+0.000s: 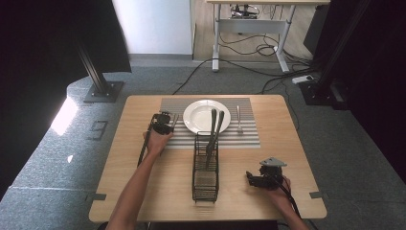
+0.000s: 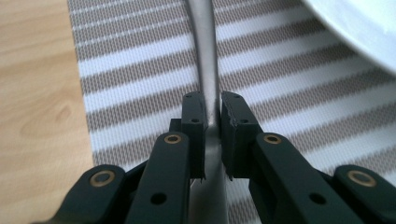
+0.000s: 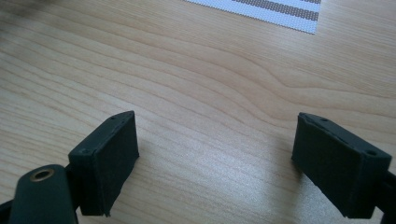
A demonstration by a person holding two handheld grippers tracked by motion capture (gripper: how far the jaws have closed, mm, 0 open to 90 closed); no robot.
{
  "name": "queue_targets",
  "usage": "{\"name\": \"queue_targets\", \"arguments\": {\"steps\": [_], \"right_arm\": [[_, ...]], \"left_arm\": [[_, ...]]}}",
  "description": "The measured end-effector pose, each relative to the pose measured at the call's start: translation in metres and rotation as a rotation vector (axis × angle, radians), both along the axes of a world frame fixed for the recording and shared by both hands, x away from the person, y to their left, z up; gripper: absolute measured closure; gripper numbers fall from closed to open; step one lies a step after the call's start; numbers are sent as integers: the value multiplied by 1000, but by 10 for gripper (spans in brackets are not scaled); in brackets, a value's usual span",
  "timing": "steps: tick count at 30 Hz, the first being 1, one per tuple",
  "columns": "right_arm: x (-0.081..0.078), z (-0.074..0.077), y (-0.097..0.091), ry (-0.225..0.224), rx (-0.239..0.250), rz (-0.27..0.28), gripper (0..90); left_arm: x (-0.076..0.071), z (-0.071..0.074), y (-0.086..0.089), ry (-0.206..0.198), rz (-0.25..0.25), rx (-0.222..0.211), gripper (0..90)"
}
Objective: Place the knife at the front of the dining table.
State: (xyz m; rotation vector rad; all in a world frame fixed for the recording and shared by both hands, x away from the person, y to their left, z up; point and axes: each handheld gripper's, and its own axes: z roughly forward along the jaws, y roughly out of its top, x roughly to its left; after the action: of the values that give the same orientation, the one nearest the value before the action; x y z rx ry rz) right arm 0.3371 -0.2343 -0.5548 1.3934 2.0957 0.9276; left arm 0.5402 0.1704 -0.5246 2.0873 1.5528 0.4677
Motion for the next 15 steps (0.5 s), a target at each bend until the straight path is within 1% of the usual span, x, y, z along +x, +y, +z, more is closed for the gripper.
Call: {"name": "queue_targets", "arguments": {"steps": [1,4,8,10,13,15], "right_arm": [[0,0,0,1,1,0,147],[0,0,0,6,6,-1,146],[0,0,0,5,6,0,146],[0,0,0,6,6,0,146],[0,0,0,6,6,-1,146],[0,0,0,5,8,-1,146]], "left_arm": [[4,-1,1,-5,8,-17,805],[17,-1,1,3,23,-22,805],[30,1,2,-4,43,-41,804],[36,2,2,-3,51,-56,804],[43,0,2,-6,58,-61,804],[45,-2,2,-11,64,-64,803]]}}
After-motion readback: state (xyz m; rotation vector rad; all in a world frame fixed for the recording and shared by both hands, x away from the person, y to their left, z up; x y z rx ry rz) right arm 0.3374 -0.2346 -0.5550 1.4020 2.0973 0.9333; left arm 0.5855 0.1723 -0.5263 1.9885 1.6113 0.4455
